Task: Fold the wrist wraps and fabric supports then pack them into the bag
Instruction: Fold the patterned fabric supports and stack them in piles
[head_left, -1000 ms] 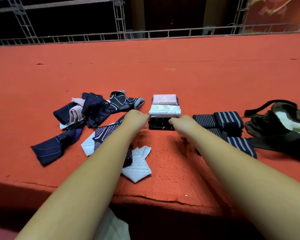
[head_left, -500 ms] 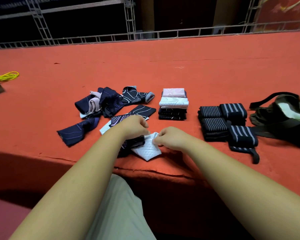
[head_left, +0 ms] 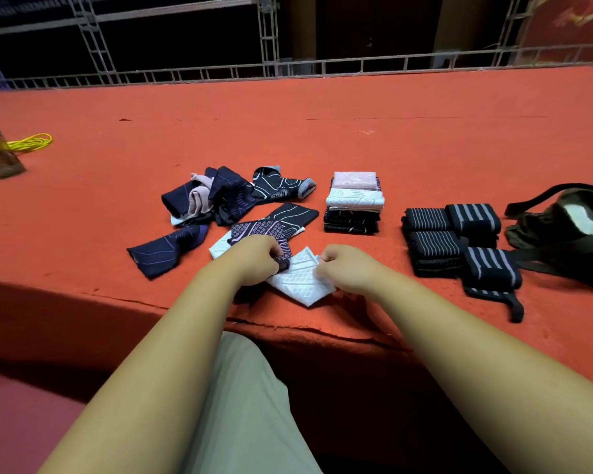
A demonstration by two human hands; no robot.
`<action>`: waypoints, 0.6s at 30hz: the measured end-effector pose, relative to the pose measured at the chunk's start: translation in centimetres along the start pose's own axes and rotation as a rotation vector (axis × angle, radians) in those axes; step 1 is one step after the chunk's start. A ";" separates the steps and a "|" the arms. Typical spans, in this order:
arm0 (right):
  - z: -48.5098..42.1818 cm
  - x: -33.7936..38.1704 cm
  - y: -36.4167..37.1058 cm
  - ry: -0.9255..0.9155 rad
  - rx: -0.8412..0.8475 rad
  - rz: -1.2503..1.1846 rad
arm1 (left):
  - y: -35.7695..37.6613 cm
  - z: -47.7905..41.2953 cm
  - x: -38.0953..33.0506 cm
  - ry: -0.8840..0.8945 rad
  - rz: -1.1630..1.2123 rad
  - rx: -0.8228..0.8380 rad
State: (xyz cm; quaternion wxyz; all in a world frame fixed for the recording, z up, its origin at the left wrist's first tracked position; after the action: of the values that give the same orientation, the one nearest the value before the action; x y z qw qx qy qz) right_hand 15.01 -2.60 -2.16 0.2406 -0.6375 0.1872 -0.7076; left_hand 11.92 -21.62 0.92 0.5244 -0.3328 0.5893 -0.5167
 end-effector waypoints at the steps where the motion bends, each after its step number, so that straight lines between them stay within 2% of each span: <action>1: 0.0 0.1 -0.6 -0.021 -0.053 -0.031 | 0.0 -0.1 0.0 0.009 0.020 0.005; 6: 0.9 1.5 -4.4 -0.206 -0.258 -0.142 | -0.3 0.1 -2.0 0.094 0.262 0.100; 9: 2.1 2.5 -7.2 -0.313 -0.334 -0.282 | -1.1 -0.1 -4.4 0.196 0.486 0.048; 12: 3.2 2.9 -10.2 -0.346 -0.388 -0.441 | -2.1 -0.3 -6.6 0.269 0.693 -0.011; 15: 4.9 3.4 -13.0 -0.362 -0.456 -0.616 | -2.6 -0.4 -9.0 0.294 0.891 0.016; 18: 6.1 3.2 -14.7 -0.326 -0.430 -0.732 | -3.1 -0.6 -11.3 0.302 1.039 0.017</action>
State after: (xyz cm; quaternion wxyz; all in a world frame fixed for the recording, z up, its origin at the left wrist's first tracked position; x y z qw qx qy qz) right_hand 19.36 7.78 9.59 -0.1366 -0.8003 0.0519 -0.5815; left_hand 13.45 -11.63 6.90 0.6232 0.0847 0.7407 -0.2363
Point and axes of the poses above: each hand's wrist, its own z-axis away from the middle knuckle, its own y-axis out of the palm, x = y × z, the point moved 7 cm from there along -z, towards the middle knuckle, and after that the axes turned 9 degrees about -z, right-handed, at the moved point
